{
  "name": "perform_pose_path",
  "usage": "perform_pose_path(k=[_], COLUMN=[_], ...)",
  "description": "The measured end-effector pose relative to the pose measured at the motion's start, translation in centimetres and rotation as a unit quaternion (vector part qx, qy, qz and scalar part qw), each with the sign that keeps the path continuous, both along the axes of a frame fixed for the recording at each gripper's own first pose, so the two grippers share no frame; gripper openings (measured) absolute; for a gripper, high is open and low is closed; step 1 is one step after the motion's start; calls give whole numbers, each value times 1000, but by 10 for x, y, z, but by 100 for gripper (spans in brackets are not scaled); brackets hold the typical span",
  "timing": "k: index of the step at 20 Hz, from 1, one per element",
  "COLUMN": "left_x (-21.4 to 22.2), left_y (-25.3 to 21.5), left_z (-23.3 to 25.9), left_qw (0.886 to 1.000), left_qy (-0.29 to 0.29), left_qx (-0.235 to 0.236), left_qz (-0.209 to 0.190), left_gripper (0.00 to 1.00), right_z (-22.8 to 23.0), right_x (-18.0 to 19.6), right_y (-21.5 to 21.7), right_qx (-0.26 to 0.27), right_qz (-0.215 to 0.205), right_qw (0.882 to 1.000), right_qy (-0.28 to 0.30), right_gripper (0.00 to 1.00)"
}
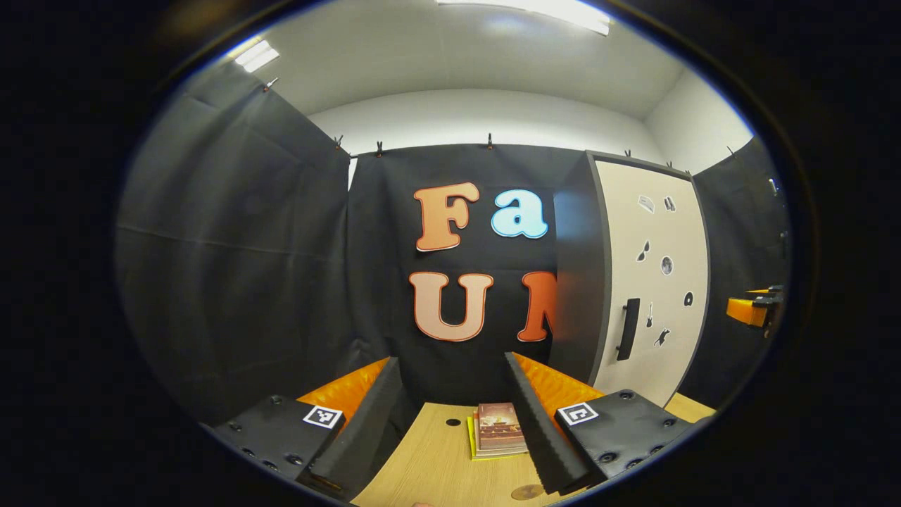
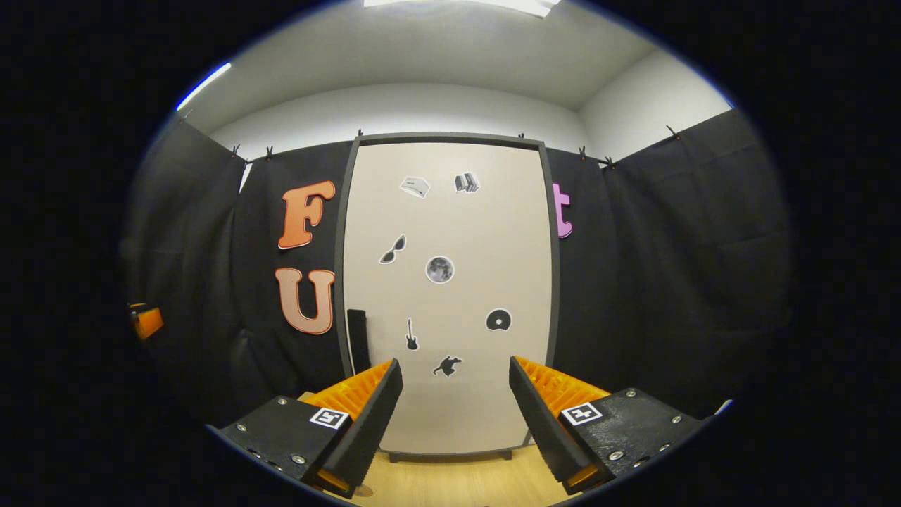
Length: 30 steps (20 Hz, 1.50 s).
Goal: Open the cabinet door with the right hand, grasp the bottle in the cabinet with the left hand and place it on the coaster, then close the cabinet door with the right hand.
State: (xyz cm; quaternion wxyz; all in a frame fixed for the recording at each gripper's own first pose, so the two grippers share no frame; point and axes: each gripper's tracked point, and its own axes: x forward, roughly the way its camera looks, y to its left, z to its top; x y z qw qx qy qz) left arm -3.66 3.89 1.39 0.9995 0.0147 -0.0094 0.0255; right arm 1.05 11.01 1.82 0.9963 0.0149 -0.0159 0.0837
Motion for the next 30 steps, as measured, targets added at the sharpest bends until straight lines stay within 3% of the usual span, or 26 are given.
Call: perform_pose_path(k=[11,23,29,30], left_x=[-17,-26,-30,-31], left_y=[39,71,86,86], left_z=[-14,-26,-36,-36], left_qw=[999,996,994,994], left_qy=[15,31,42,43], left_qx=[-1,13,11,11], left_qz=[47,82,98,99], left_gripper=[95,96,96,95], right_z=[-20,-63,-79,-77], right_x=[73,152,165,165], right_y=[96,156,171,169], right_qx=[-4,-18,-16,-13], right_qz=[50,56,59,58], right_qw=[999,996,995,995], right_qy=[18,62,83,81], right_gripper=[94,91,55,40])
